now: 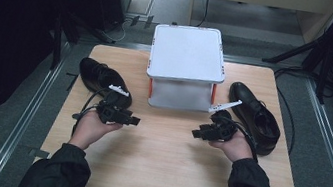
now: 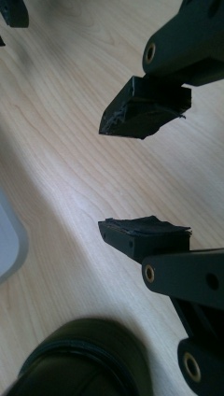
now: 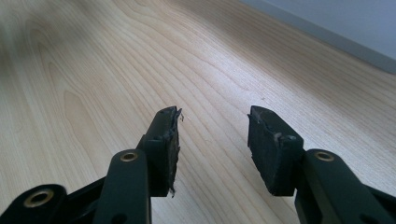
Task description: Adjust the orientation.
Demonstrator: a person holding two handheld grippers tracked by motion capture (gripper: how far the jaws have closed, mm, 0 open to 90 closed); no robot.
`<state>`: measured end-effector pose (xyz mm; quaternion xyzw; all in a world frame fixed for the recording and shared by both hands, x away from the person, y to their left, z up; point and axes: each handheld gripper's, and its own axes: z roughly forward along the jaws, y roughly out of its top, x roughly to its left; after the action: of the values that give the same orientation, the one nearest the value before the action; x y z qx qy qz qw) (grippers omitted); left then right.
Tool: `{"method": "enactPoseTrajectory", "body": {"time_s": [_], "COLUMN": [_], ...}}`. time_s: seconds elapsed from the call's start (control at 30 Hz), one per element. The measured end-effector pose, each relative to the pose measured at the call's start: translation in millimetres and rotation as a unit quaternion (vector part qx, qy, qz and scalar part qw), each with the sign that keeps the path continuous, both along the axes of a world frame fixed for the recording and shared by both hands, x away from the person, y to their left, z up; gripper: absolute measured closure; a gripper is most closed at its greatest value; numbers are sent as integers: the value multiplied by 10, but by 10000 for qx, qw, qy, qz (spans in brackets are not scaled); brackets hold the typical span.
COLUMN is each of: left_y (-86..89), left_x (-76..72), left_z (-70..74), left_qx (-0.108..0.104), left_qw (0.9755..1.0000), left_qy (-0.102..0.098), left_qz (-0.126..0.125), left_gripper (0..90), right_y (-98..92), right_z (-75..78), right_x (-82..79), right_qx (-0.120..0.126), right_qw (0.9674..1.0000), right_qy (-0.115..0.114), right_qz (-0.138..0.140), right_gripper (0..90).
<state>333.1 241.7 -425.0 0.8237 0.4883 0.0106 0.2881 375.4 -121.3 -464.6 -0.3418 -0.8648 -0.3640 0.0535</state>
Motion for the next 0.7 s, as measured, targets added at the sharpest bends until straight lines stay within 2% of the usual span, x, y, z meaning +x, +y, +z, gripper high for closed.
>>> {"method": "enactPoseTrajectory", "body": {"time_s": [0.03, 0.07, 0.23, 0.47, 0.6, 0.7], "left_y": [0, 29, 115, 277, 377, 421], "left_x": [0, 36, 112, 260, 338, 381], "left_z": [0, 37, 126, 292, 397, 457], "left_qx": [0, 148, 310, 280, 19, 94], "left_qw": [10000, 9997, 9993, 9990, 9987, 9988], "left_qy": [0, 177, 201, 345, 500, 470], "left_qz": [0, -32, -91, 44, 93, 134], "left_gripper": [487, 489, 496, 507, 527, 526], "right_y": [4, 6, 7, 4, -3, -11], "right_z": [-2, -1, -6, -15, -17, -19], "right_x": [0, 0, -9, -8, -11, -8], "right_qx": [6, 2, -31, -49, -78, -76], "right_qw": [10000, 10000, 10000, 10000, 9999, 9999], "right_qy": [6, 0, 42, 55, 110, 96], "right_qz": [3, 12, 9, 30, 8, 11], "right_gripper": [538, 537, 534, 532, 529, 528]}}
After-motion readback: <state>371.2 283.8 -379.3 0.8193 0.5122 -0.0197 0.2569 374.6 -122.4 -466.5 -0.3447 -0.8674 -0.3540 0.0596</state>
